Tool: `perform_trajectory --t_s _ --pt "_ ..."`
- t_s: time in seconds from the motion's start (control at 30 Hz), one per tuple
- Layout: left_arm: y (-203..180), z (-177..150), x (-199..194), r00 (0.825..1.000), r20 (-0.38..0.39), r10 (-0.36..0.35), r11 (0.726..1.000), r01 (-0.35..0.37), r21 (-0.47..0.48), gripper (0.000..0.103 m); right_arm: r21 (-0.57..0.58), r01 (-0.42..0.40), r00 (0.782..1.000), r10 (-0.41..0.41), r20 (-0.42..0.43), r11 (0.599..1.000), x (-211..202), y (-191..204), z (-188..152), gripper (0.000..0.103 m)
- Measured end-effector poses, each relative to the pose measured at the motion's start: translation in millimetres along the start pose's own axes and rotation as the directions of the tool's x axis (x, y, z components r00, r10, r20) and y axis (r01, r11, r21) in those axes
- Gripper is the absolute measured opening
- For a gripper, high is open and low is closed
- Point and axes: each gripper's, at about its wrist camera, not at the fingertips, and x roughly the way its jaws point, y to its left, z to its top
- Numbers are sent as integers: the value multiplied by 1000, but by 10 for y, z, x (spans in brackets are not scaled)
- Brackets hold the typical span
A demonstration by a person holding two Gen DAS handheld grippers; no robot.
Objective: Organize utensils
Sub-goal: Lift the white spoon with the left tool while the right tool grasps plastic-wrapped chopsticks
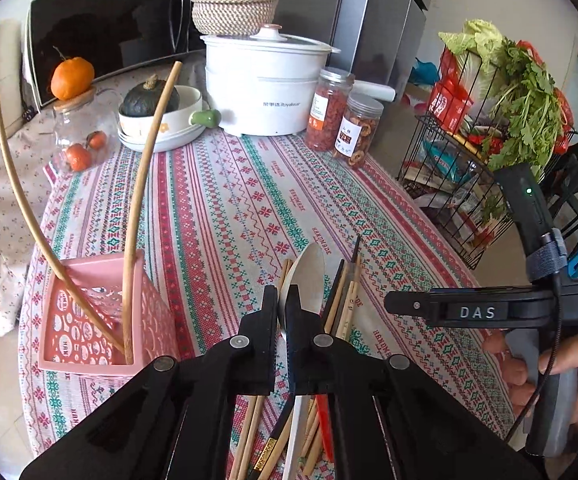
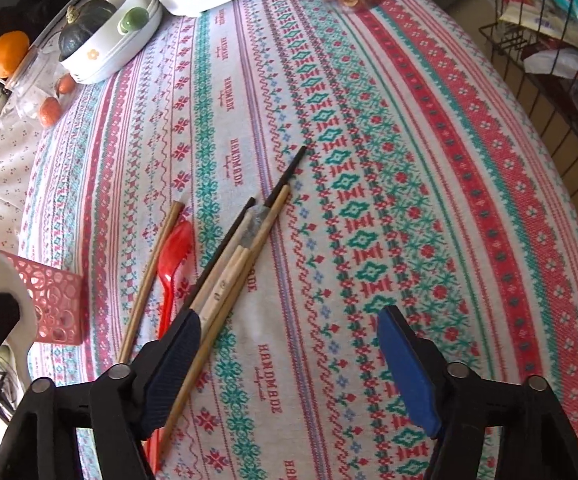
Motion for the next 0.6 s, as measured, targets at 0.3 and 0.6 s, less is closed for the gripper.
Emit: perform_trajectory --t_s 0.3,0.6 --pt "217 -138 -396 998 51 -30 999 31 -31 3 -22 -11 999 10 -30 1000 291 345 32 28" --pt "410 -264 -576 998 60 -32 998 35 -43 3 -26 40 999 -40 -24 999 348 440 44 9"
